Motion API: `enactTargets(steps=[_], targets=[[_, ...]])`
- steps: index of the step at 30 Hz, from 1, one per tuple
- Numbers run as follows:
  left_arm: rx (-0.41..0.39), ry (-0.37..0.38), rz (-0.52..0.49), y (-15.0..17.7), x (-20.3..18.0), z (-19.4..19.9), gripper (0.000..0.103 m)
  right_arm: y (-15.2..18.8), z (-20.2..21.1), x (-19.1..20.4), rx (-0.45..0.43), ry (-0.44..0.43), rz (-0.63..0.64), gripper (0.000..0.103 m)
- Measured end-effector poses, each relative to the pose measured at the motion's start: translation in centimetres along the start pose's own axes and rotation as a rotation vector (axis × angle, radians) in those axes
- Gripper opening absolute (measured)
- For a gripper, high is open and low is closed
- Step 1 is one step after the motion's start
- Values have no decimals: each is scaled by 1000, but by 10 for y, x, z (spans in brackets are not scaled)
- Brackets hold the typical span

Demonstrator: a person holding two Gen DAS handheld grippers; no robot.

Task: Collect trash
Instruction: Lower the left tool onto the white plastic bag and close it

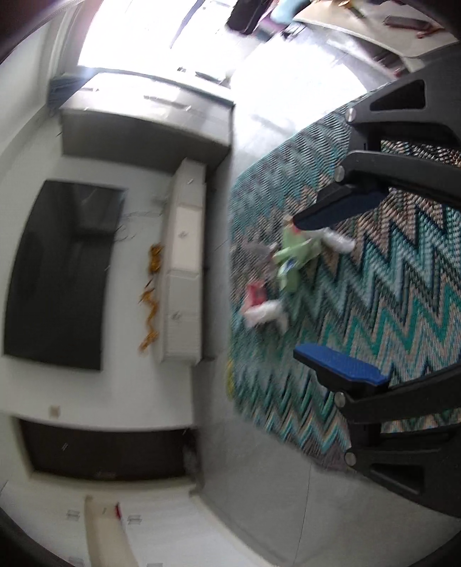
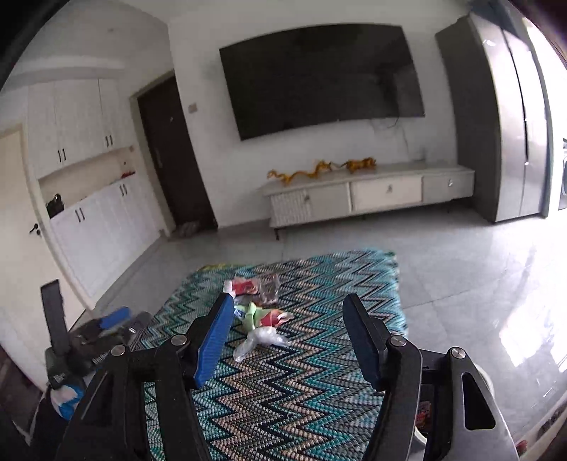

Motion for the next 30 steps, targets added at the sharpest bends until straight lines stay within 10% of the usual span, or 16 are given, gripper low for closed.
enactTargets(steps=[15,20,30], targets=[[264,173,-44,69,-49,-143,58,72,-165,-30,247,-80,-71,63],[334,187,-22,87,-50,-166,21,92,-204,-24,303,-133,-53,63],[287,20,114,84,14,-149,7,117,-258,1,351,-257,38,66]])
Point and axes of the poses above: each gripper's, at about its wrist camera, not at the fingertips, and z roughly against the way its jaws point, x to its left, y to its underside, the point moved 5 cm from there along -z, roughly the way its jaws point, and after that the axes turned 10 degrees about -x, right-handed, at the moved point
